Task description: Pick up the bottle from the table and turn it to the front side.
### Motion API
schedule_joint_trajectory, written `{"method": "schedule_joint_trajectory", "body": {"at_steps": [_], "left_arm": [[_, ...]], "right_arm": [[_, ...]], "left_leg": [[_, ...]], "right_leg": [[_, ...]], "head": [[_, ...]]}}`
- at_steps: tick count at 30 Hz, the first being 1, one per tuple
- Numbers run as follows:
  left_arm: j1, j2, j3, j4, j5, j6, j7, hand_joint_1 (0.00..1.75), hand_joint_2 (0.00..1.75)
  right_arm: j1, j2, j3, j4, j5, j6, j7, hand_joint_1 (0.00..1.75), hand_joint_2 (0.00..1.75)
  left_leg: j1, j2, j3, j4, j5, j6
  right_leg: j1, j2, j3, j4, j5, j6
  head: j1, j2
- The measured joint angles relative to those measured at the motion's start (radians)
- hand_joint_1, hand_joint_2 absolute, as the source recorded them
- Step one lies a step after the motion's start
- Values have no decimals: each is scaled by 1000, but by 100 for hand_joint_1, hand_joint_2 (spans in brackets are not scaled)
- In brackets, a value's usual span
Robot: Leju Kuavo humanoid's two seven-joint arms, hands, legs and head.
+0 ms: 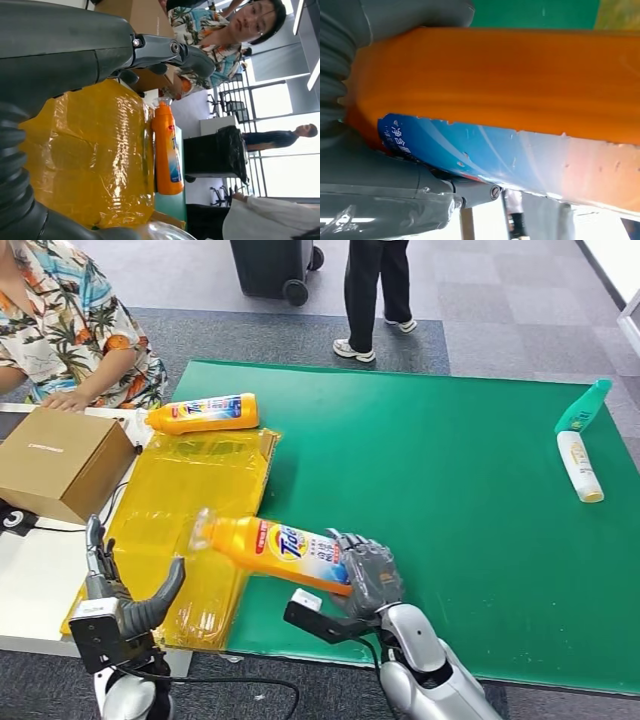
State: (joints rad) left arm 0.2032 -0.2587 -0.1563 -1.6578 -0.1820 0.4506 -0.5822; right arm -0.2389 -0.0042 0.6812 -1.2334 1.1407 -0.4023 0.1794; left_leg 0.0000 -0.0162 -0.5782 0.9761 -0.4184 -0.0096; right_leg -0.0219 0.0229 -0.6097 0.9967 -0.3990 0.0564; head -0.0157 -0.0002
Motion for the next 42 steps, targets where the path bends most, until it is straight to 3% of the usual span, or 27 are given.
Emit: {"method": "schedule_joint_trajectory", "body": {"at_steps": [8,19,23,42], "left_arm": [[1,16,-59,-21,28,-24,15,0,175],[-35,54,-155,-27,313,-373,36,0,175],[-56,58,-162,-27,371,-445,46,0,175],[-96,64,-149,-30,381,-461,65,0,175]], "right_arm": [[51,56,-120,-21,13,-26,-7,175,175],[53,95,-138,-19,-120,-36,-159,175,175],[53,101,-116,-18,-157,-43,-204,175,175],[52,83,-24,24,-112,-9,-233,175,175]], "left_leg": [[0,0,0,0,0,0],[0,0,0,0,0,0],[0,0,0,0,0,0],[0,0,0,0,0,0]], "right_leg": [[0,0,0,0,0,0],[0,0,0,0,0,0],[0,0,0,0,0,0],[0,0,-1,0,0,0]], "head": [[0,0],[0,0],[0,0],[0,0]]}}
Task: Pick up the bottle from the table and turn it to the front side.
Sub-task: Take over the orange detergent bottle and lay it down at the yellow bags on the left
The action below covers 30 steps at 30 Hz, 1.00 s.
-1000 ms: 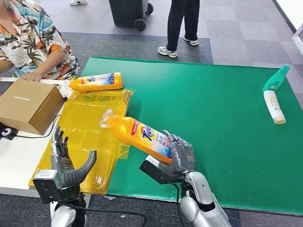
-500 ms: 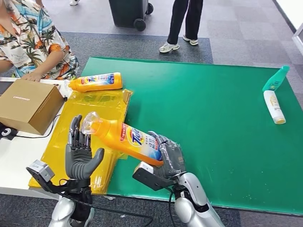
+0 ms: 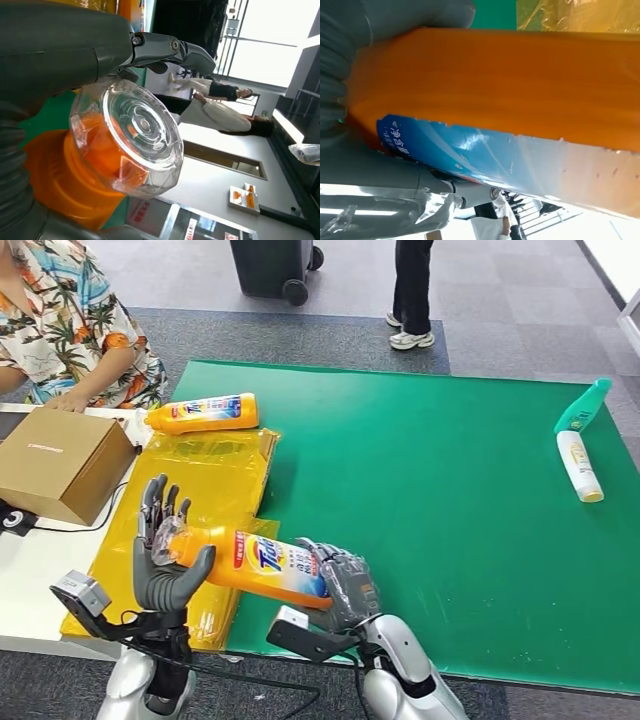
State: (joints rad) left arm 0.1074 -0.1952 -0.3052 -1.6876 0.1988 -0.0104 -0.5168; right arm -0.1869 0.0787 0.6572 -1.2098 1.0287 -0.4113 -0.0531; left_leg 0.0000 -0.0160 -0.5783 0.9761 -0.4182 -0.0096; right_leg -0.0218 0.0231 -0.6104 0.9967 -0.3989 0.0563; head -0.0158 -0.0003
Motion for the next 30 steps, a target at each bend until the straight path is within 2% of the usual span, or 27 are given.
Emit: {"method": "schedule_joint_trajectory", "body": {"at_steps": [8,12,25,30], "left_arm": [[-4,5,-15,8,8,-1,29,0,175],[-4,8,-22,10,23,-7,38,175,175],[-3,9,-39,13,75,-24,39,175,175],[-5,10,-41,13,85,-30,38,175,175]], "right_arm": [[6,-17,16,2,-23,-88,-79,175,175],[17,-30,18,-4,-35,-134,-111,175,175],[18,-50,32,-12,-72,-146,-139,175,175],[21,-60,35,-15,-89,-174,-174,175,175]], "left_leg": [[0,0,0,0,0,0],[0,0,0,0,0,0],[0,0,0,0,0,0],[0,0,-1,0,0,0]], "right_leg": [[0,0,0,0,0,0],[0,0,0,0,0,0],[0,0,0,0,0,0],[0,0,0,0,0,0]], "head": [[0,0],[0,0],[0,0],[0,0]]}}
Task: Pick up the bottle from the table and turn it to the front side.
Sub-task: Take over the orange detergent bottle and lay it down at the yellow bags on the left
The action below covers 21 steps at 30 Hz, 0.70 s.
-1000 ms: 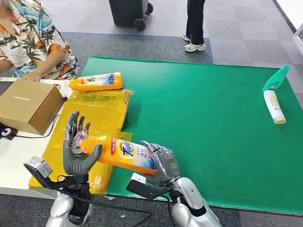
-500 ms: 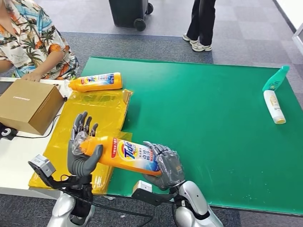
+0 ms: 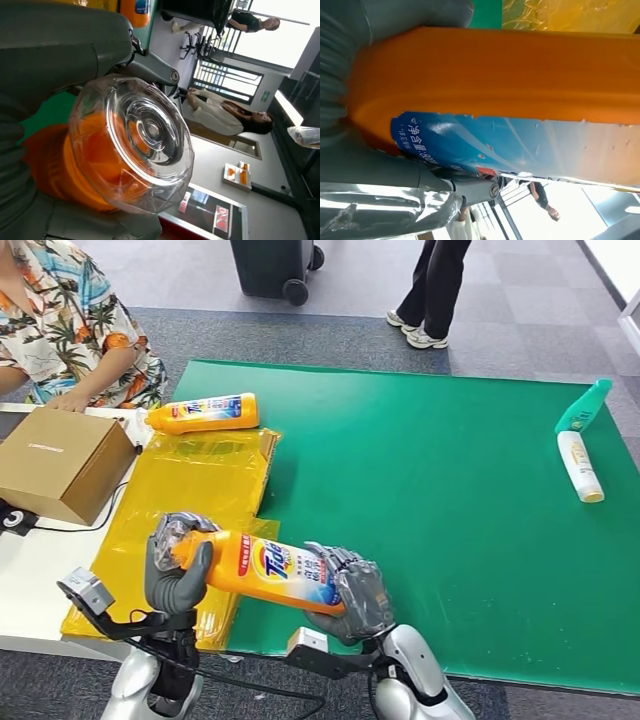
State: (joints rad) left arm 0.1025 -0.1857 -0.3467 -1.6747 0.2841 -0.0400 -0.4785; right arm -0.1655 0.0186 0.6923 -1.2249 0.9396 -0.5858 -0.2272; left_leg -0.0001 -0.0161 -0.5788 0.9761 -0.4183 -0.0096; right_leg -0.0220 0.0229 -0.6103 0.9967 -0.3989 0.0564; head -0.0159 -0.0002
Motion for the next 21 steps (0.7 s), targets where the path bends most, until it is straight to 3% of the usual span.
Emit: {"method": "schedule_joint_trajectory", "body": {"at_steps": [7,8,11,12,21], "left_arm": [[-18,2,-17,0,15,5,-3,175,175],[-20,3,-20,0,16,8,-4,175,175],[-23,4,-25,0,8,23,-8,175,175],[-24,5,-25,0,0,32,-8,175,175],[-48,55,-13,3,-150,155,-21,175,175]], "right_arm": [[13,-13,8,-17,-63,-57,-59,175,175],[14,-15,10,-19,-76,-57,-65,155,175],[16,-21,15,-26,-114,-35,-75,24,175],[16,-23,18,-28,-131,-19,-79,0,175],[17,-23,70,-105,-196,44,-130,0,175]], "left_leg": [[0,0,0,0,0,0],[0,0,0,0,0,0],[0,0,0,0,0,0],[0,0,0,0,0,0],[0,0,-1,0,1,0]], "right_leg": [[0,0,0,0,0,0],[0,0,0,0,0,0],[0,0,0,0,0,0],[0,0,0,0,0,0],[0,0,-1,0,0,0]], "head": [[0,0],[0,0],[0,0],[0,0],[0,0]]}}
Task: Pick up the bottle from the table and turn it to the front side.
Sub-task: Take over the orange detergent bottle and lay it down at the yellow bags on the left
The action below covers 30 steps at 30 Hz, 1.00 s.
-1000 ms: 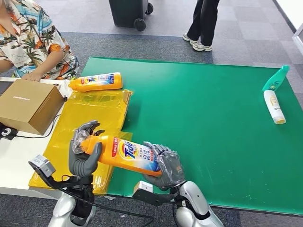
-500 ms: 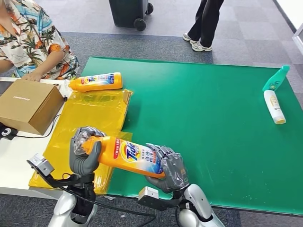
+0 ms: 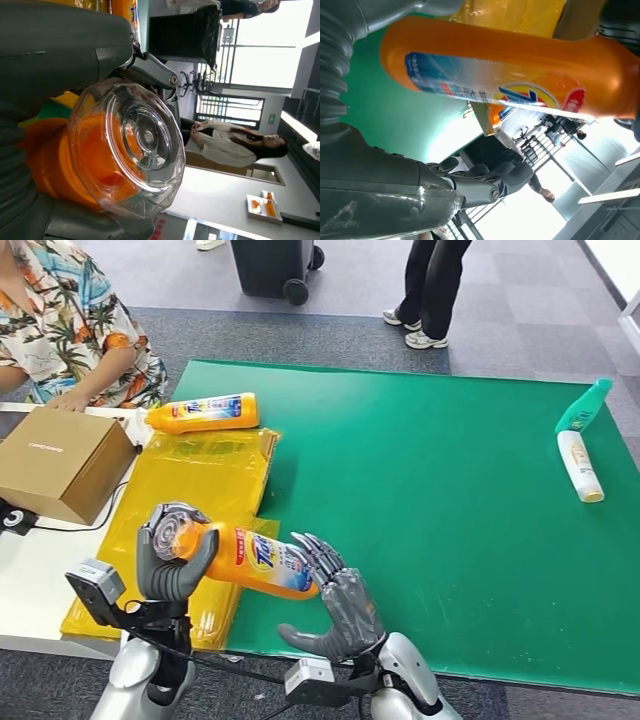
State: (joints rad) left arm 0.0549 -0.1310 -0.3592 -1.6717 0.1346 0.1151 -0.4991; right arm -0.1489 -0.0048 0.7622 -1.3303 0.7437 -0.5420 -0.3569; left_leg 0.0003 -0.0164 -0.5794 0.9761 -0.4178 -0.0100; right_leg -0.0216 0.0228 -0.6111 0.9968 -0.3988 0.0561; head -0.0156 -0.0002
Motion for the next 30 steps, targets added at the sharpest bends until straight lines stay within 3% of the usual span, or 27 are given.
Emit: {"method": "schedule_joint_trajectory", "body": {"at_steps": [13,18,23,30], "left_arm": [[-112,116,113,-92,-255,120,30,175,175],[-192,178,151,-103,-372,122,112,175,175],[-270,249,187,-92,-513,65,211,175,175],[-368,357,214,23,-737,-10,348,175,175]], "right_arm": [[12,9,3,-24,11,17,-2,0,175],[15,14,3,-24,25,28,-3,0,175],[20,17,3,-26,36,40,-3,0,175],[31,17,3,-40,45,53,-4,0,175]], "left_leg": [[0,0,0,0,1,0],[0,0,0,0,1,-1],[0,0,0,0,1,-1],[0,0,0,0,2,-2]], "right_leg": [[0,0,0,0,0,0],[0,0,0,0,1,0],[0,0,0,0,1,0],[0,0,-1,0,1,-1]], "head": [[0,0],[0,0],[0,0],[0,0]]}}
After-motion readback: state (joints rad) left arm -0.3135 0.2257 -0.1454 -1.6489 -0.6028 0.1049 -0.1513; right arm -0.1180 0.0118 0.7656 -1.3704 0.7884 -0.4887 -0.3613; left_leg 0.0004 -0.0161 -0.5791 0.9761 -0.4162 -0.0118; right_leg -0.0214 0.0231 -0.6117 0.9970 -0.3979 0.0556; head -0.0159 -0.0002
